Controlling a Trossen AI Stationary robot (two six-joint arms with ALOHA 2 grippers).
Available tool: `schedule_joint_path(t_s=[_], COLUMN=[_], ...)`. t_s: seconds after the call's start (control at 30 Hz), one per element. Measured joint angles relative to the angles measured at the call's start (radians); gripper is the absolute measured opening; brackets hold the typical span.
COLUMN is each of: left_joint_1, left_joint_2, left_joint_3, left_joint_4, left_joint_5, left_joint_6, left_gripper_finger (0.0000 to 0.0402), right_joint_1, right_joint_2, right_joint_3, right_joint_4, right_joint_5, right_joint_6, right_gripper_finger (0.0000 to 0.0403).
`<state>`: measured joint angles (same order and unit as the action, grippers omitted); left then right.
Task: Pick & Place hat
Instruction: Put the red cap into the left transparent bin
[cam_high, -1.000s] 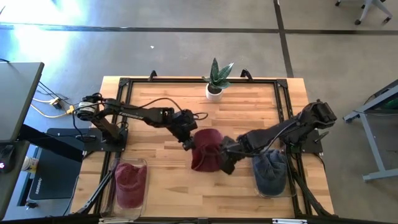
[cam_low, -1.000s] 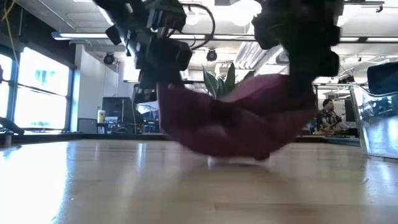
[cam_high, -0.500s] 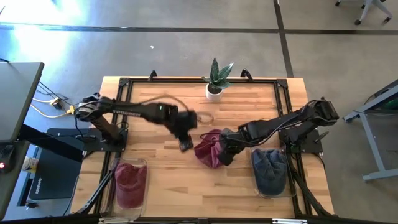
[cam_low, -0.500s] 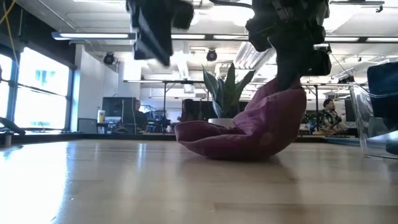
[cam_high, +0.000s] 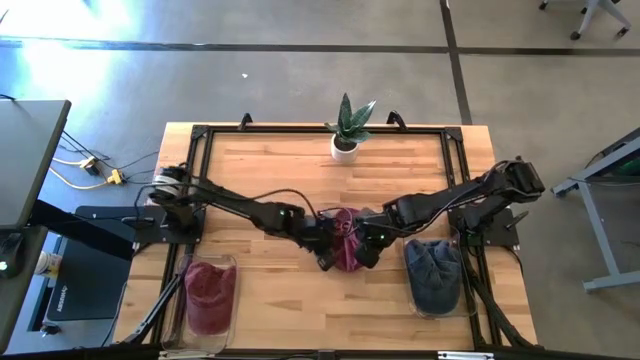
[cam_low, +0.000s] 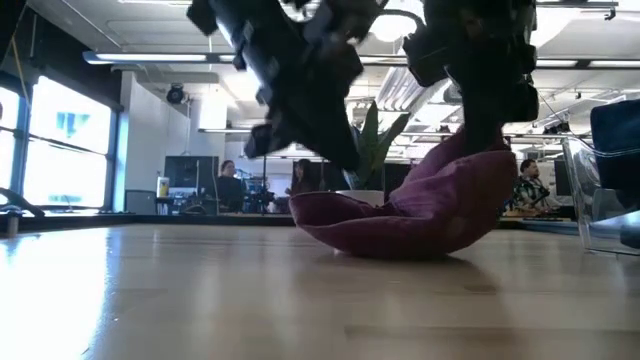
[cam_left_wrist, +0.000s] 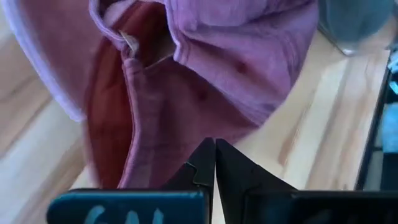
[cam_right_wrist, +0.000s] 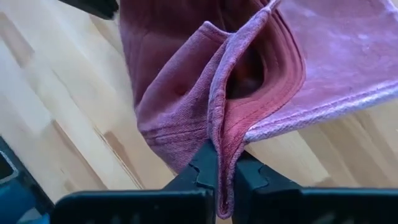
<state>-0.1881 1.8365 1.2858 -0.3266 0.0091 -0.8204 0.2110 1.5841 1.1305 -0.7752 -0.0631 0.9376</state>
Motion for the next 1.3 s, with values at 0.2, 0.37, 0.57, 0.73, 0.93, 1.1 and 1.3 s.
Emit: schedule_joint_path(t_s=[0.2, 0.37, 0.57, 0.73, 0.93, 1.1, 1.3], left_joint_1=[-0.002, -0.002, -0.002, -0.009, -0.061, -0.078, -0.035], left_joint_2=[0.099, 0.126, 0.126, 0.083, -0.027, -0.068, -0.029], left_joint_3=[0.000, -0.001, 0.000, 0.001, 0.006, 0.005, 0.008], left_joint_4=[0.039, -0.039, -0.161, -0.237, -0.186, -0.121, 0.158], left_joint_5=[-0.046, -0.132, -0.205, -0.218, -0.226, -0.187, -0.101], left_joint_6=[-0.078, -0.125, -0.128, -0.127, 0.084, 0.162, 0.150], left_gripper_finger=[0.0001, 0.0000, 0.0000, 0.0000, 0.0000, 0.0001, 0.0005], right_joint_1=[0.029, 0.074, 0.130, 0.164, 0.139, 0.102, 0.062], right_joint_2=[0.001, 0.001, 0.001, 0.001, 0.000, -0.030, -0.096], right_joint_3=[0.000, 0.000, 0.001, 0.001, 0.001, 0.001, 0.001], right_joint_4=[-0.073, -0.128, -0.165, -0.166, -0.164, -0.163, -0.163], right_joint_5=[-0.004, -0.002, 0.000, 0.018, 0.024, 0.037, 0.084], right_joint_6=[-0.005, -0.010, -0.022, -0.022, -0.022, -0.038, -0.046], right_gripper_finger=[0.0014, 0.0019, 0.0007, 0.0023, 0.0015, 0.0007, 0.0023])
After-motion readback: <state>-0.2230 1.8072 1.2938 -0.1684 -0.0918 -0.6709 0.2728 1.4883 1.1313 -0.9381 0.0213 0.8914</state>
